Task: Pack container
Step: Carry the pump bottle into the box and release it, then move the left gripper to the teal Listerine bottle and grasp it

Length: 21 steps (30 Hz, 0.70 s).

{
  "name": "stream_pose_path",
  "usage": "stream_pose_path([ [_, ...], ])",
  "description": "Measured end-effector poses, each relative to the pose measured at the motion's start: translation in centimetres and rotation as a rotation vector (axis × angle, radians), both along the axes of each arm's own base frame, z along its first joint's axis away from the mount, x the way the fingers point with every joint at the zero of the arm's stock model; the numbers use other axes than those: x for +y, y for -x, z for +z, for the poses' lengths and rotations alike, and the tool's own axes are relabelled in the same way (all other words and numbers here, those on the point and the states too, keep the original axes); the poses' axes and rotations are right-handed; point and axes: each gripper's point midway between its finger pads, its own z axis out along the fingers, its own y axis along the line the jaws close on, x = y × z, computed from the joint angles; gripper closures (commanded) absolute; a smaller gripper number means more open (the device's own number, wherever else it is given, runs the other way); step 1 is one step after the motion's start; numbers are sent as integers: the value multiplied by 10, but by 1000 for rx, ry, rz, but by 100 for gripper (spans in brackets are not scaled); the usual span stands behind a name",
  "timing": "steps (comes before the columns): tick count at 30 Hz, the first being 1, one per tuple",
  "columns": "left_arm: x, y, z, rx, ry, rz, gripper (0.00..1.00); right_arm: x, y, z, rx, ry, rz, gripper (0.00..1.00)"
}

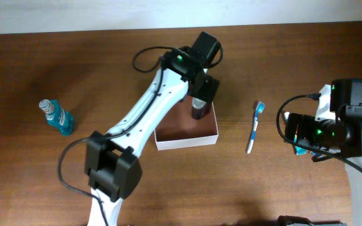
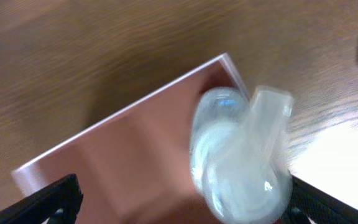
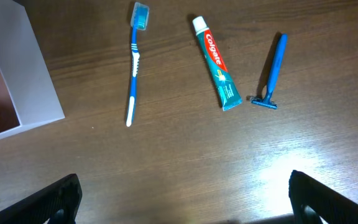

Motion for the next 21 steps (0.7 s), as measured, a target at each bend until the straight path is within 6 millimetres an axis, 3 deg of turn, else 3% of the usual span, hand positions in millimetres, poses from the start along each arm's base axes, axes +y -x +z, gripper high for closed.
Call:
stream_pose_path([
  [2, 16, 2, 26, -31, -3, 26, 1, 0, 0, 0, 1, 0, 0, 1],
  [5, 61, 2, 80, -106, 26, 107, 1, 0, 0, 0, 1, 0, 0, 1],
  [8, 139, 7, 134, -180, 43, 262, 1, 0, 0, 0, 0, 0, 0, 1],
  [11, 221, 19, 163, -219, 30, 444, 1, 0, 0, 1, -1, 0, 0, 1],
  [15, 303, 32, 159, -175, 17, 647, 1, 0, 0, 0, -1, 0, 0, 1],
  [21, 371, 47, 117, -48, 54, 827, 1, 0, 0, 0, 0, 0, 0, 1],
])
